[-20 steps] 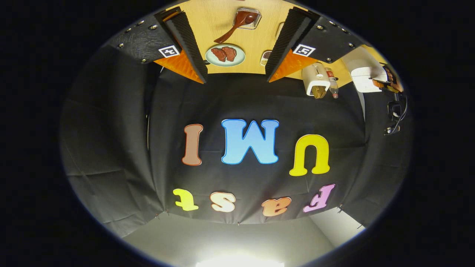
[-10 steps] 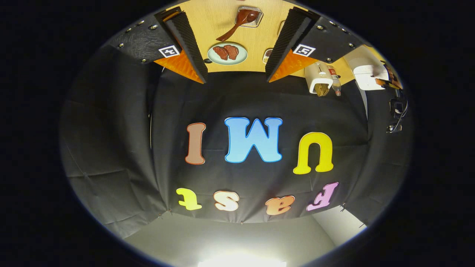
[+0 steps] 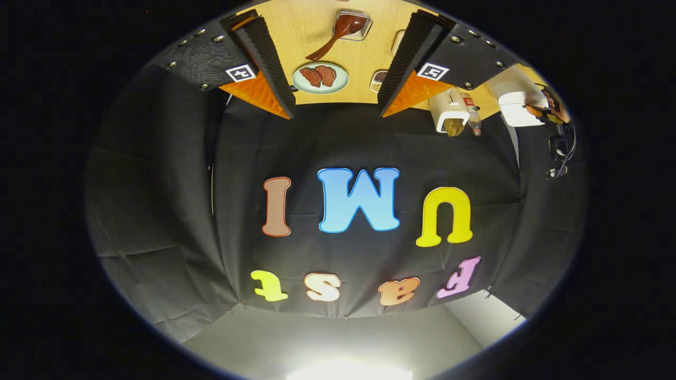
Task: Close the left gripper, press the button to open the rice cooker; take a wooden spoon from the chopstick holder with the right hand, scoop a spoonful of rice and pour it into the rice cooker, then put the wooden spoon back into the chopstick holder.
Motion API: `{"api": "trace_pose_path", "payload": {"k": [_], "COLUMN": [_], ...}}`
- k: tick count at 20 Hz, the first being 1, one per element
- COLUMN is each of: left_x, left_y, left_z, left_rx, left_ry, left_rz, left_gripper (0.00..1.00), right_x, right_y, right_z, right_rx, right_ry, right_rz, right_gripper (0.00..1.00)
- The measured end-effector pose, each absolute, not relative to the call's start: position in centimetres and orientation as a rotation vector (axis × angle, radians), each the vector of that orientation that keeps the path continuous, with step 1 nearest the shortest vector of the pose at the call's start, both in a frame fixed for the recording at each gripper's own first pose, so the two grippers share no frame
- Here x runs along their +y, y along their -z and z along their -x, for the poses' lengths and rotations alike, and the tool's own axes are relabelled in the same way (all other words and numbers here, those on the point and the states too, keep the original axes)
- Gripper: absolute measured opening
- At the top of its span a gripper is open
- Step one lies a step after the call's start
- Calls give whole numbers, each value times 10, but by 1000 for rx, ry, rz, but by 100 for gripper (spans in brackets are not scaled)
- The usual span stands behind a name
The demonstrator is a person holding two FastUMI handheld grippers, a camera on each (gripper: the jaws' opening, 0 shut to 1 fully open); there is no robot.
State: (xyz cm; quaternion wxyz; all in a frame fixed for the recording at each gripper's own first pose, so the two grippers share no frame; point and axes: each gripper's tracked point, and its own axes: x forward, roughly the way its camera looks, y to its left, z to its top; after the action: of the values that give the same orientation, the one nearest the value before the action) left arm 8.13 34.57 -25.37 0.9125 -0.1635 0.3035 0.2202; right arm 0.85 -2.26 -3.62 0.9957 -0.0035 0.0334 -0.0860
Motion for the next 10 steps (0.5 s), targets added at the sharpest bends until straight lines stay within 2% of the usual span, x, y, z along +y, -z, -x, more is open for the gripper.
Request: {"api": "trace_pose_path", "payload": {"k": [3,7,10], "left_x": [349,356,349], "left_y": [226,141,121], "left_z": [-88,-95,-95], "left_rx": [559,358,333], "left_ry": [-468,-504,-479], "left_rz": [239,78,66], "left_gripper": [9,9,9], "right_x": [-24,-19,-22], "right_y": [33,38,39], "right_z": [-8,-4,-6], "right_rx": [60,74,76], "right_ry": [172,147,147], "right_rz": [7,22,20], "right_gripper": [95,95,95]}}
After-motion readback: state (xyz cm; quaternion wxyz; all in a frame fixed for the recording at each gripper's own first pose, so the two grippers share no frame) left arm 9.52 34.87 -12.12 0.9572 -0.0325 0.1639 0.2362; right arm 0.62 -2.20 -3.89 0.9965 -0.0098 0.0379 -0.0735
